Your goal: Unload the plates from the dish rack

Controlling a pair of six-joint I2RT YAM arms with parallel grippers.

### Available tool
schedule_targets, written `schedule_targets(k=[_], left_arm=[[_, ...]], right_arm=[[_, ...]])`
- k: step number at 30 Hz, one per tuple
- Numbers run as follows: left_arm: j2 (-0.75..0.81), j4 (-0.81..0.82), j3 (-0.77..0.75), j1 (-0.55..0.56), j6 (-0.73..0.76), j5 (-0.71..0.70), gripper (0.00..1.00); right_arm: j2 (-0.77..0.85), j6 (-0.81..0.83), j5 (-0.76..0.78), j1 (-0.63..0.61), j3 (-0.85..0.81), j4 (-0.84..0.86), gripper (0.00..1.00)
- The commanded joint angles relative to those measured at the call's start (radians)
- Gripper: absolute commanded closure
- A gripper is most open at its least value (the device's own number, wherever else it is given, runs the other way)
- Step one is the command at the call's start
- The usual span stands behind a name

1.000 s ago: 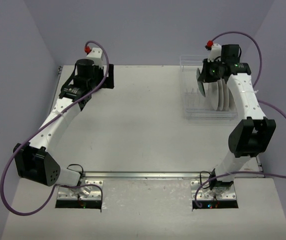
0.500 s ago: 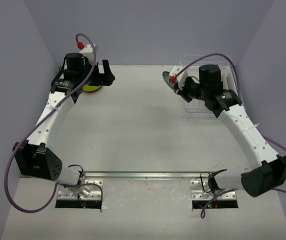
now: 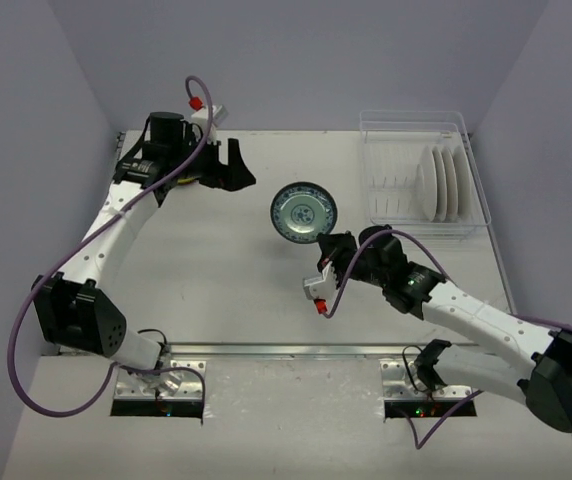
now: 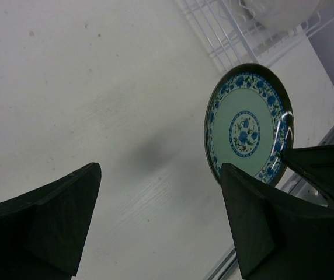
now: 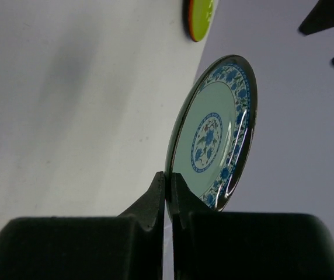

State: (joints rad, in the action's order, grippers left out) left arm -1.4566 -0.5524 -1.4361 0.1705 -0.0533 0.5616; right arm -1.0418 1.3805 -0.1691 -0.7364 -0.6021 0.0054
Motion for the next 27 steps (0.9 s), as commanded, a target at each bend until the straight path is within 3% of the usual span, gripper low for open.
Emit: schedule_targets(k=[1, 9, 14, 18, 22, 27], left_arm=[[-0.035, -0.063, -0.015, 0.056, 0.1, 0.025, 0.2], [-0.081, -0.099, -0.004, 0.13, 0.138, -0.036, 0.28], [-0.099, -0.096, 0.007, 0.138, 0.137, -0.039, 0.48], [-0.118, -0.087, 0.012, 0.138, 0.127, -0.027, 0.79], [-0.146, -0.092, 0.006, 0.136, 0.103, 0.029, 1.0], [-0.184, -0.082, -0.001, 0.101, 0.08, 0.108, 1.0]], right_arm=[[0.013, 0.23, 0.022, -0.062, 0.043, 0.296, 1.0], [-0.006, 0.241, 0.042, -0.097, 0.067, 0.326, 1.0], [-0.006, 0.239, 0.05, -0.103, 0.074, 0.336, 1.0], [-0.01, 0.235, 0.061, -0.103, 0.083, 0.347, 1.0], [-0.033, 0.203, 0.108, -0.104, 0.086, 0.392, 1.0], [-0.086, 0.134, 0.193, -0.103, 0.059, 0.454, 1.0]])
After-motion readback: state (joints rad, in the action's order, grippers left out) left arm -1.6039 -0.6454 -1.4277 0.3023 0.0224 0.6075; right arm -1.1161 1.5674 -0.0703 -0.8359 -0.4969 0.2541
